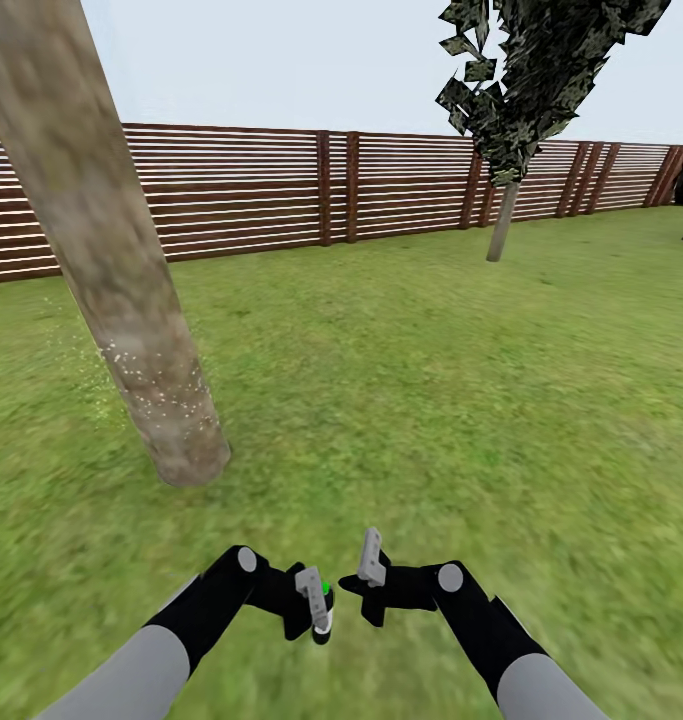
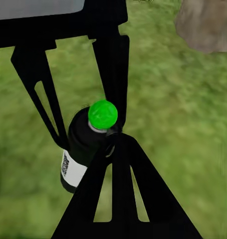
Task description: In the garden, pick up the pesticide atomizer on the floor and spray pesticide onto both trees until each tree trunk is fully covered.
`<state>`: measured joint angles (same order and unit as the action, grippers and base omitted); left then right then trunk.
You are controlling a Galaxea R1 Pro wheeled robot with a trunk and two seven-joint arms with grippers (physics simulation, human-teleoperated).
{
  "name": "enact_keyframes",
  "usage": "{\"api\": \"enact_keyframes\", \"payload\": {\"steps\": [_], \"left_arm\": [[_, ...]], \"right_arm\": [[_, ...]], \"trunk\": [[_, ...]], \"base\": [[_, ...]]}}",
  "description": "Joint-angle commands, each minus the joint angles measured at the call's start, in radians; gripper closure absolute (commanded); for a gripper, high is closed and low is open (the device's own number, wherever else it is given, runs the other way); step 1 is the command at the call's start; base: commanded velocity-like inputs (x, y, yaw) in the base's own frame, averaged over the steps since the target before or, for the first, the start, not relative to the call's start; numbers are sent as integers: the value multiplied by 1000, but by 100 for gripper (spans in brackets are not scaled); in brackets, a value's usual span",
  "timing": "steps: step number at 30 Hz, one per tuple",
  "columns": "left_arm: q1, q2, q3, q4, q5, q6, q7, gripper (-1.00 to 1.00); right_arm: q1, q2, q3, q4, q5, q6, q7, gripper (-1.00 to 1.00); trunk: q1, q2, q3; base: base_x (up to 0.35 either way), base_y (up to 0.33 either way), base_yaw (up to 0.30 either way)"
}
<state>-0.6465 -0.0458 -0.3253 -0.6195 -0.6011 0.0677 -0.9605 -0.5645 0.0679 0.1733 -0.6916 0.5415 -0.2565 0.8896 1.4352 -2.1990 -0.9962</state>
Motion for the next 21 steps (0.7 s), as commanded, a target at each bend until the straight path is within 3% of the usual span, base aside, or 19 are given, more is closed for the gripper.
{"api": "enact_keyframes", "payload": {"steps": [1,7,21], "left_arm": [[0,-1,0,0,2,-1,0,100],[0,-15,0,0,7,-7,0,100],[1,-15,1,1,11,-16,-35,100]], "right_arm": [[0,1,0,0,0,0,0,100],[0,1,0,0,2,0,26,100],[0,-2,-2,3,3,-1,28,100]], "trunk": [[0,0,0],[0,0,0],[0,0,0]], "base": [[0,0,0],[0,0,0],[0,0,0]]}}
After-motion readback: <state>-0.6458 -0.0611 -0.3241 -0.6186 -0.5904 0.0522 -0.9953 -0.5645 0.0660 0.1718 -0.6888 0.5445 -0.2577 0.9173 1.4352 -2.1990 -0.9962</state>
